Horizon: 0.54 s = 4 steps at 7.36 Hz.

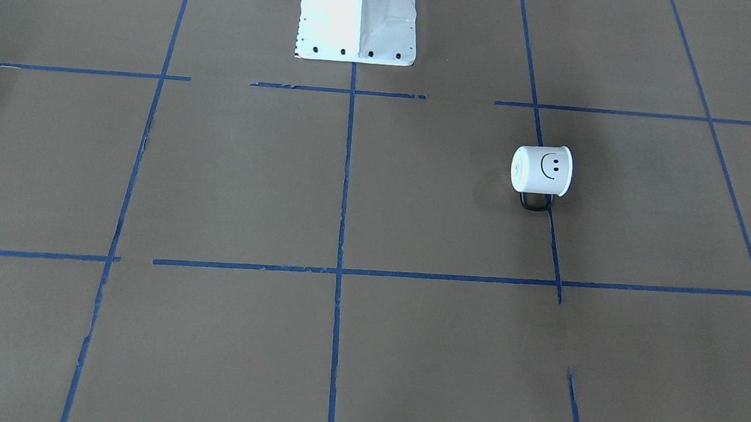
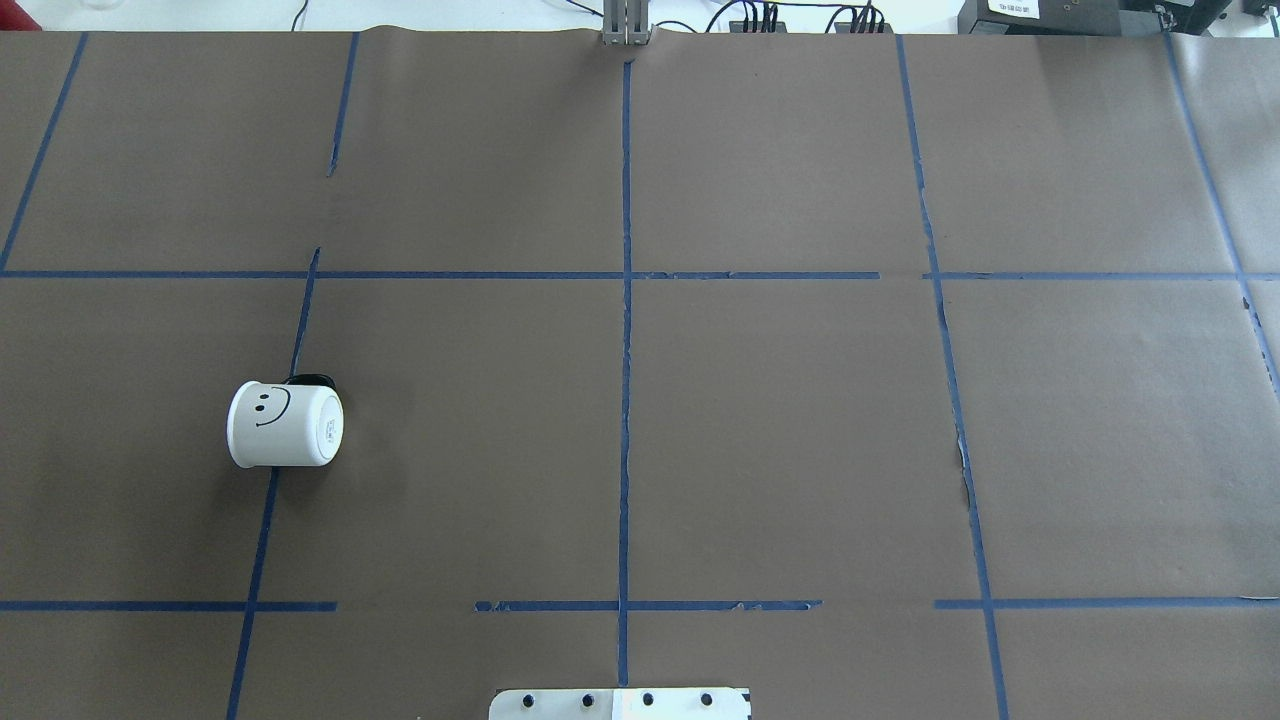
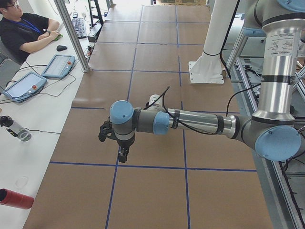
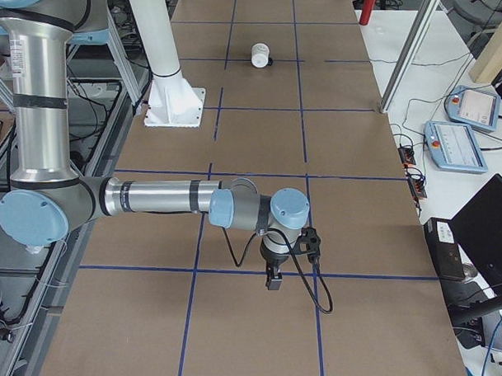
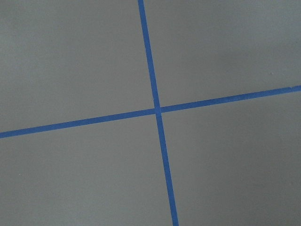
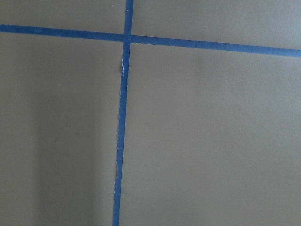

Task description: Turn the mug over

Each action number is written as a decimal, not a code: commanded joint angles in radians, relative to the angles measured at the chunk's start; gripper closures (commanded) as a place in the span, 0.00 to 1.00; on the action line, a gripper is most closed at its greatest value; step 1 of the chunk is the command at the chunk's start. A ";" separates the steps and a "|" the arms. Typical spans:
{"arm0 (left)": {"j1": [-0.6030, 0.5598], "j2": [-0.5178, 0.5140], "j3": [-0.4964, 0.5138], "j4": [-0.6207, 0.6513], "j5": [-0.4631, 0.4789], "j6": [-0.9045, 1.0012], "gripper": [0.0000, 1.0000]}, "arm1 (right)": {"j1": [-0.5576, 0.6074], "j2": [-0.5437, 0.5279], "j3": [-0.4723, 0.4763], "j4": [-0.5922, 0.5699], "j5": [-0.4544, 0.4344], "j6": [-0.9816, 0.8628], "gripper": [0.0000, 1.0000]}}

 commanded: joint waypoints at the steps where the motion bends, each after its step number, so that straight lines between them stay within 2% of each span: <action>1: 0.000 -0.002 -0.009 0.000 -0.002 -0.003 0.00 | 0.000 0.000 0.000 0.000 0.000 0.000 0.00; 4: 0.026 -0.006 0.000 -0.014 0.000 -0.008 0.00 | 0.000 0.000 0.000 0.000 0.000 0.000 0.00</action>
